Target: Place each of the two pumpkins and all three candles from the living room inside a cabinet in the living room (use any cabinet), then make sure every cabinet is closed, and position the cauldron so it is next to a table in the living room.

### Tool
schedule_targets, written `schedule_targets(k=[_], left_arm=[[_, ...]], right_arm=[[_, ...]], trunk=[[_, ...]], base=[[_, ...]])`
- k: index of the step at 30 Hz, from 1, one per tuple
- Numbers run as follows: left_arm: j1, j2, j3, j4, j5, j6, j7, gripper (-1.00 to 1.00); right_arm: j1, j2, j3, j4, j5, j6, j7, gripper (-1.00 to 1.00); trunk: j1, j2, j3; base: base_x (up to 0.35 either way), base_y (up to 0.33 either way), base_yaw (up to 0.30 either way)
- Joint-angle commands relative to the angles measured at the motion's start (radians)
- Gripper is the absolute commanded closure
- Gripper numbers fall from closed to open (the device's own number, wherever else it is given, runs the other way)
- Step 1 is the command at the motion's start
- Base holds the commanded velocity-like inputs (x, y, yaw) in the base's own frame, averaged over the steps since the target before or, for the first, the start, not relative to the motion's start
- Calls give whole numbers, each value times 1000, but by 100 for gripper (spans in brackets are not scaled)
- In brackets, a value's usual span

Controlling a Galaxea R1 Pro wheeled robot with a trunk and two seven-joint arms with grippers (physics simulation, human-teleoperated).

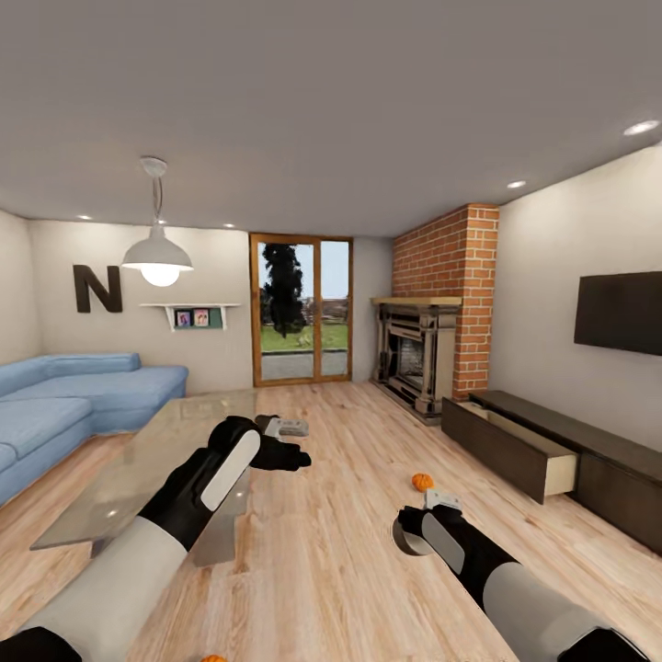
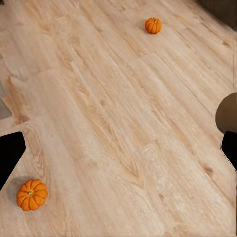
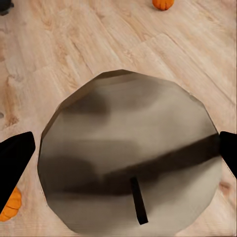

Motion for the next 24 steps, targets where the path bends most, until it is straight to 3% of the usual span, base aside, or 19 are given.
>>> schedule_targets(k=[1, 10, 20, 24], left_arm=[[-1, 1, -3, -1, 11, 2, 10, -100], [-1, 1, -3, 1, 11, 2, 11, -100], [-1, 0, -4, 2, 10, 2, 11, -100], [-2, 0, -4, 2, 10, 2, 11, -100]], right_arm=[[-1, -1, 8, -2, -7, 3, -7, 100], [-1, -1, 7, -2, -8, 5, -7, 100], [-1, -2, 3, -2, -11, 14, -5, 100], [-1, -18, -3, 0, -13, 20, -5, 100]], trunk=[[-4, 6, 2], [-38, 69, 31], [-77, 139, 48], [-92, 167, 54]], base=[[0, 0, -273], [0, 0, -247], [0, 0, -37], [0, 0, -2]])
